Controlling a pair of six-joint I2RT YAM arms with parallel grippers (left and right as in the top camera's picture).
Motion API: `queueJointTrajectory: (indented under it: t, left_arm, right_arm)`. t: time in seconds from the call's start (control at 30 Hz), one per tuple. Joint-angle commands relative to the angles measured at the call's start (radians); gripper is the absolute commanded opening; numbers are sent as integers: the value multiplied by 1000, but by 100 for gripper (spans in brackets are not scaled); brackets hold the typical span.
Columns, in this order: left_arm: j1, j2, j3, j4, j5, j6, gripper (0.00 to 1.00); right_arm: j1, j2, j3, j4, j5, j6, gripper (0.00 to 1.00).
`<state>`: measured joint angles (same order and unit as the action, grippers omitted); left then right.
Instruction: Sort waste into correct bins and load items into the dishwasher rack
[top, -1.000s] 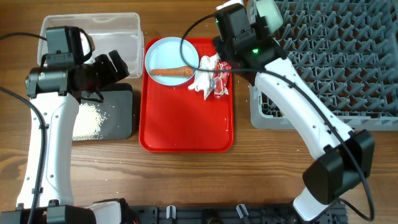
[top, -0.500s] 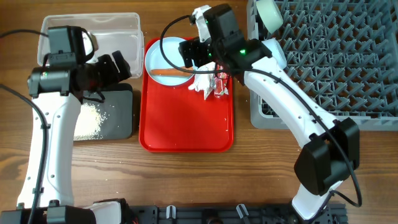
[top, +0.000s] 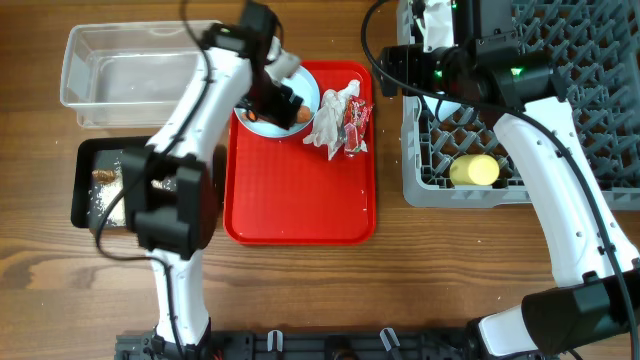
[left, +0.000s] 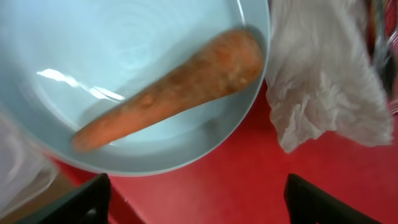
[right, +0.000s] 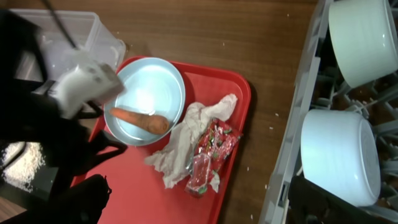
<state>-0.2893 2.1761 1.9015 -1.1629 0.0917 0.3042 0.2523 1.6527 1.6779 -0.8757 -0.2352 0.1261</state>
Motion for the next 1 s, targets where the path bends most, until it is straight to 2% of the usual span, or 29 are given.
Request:
queueJointTrajectory:
  t: [0.0,0.13,0.23,0.53,0.7,0.9,0.93,0.97]
  left_arm:
    - [-24,43,24,45,-34,143,86]
    - [-18,56,22,128,-34,172,81]
    - [-5,78,22,161,-38,211,73]
    - [4,121,14,188,-42,212,75]
    - [13,179,14,182,-41,212,68]
    - [13,185,14,168,-28,148,46]
    - [12,185,14,159,-26,147,37]
    - [11,185,14,157,-26,111,17]
  right_arm:
    - [4,4,11,-5,9,-19,96]
    - [3,4,11,-17,9,-19,95]
    - [3,4,9,-27,9,-18,94]
    - [3,10,9,-42,9,-19,94]
    - [3,10,9,-51,9,-21,94]
    - [3,10,9,-56,9,-21,94]
    - [3,10,9,-56,9,-21,94]
    - [3,10,9,-55,9,-21,94]
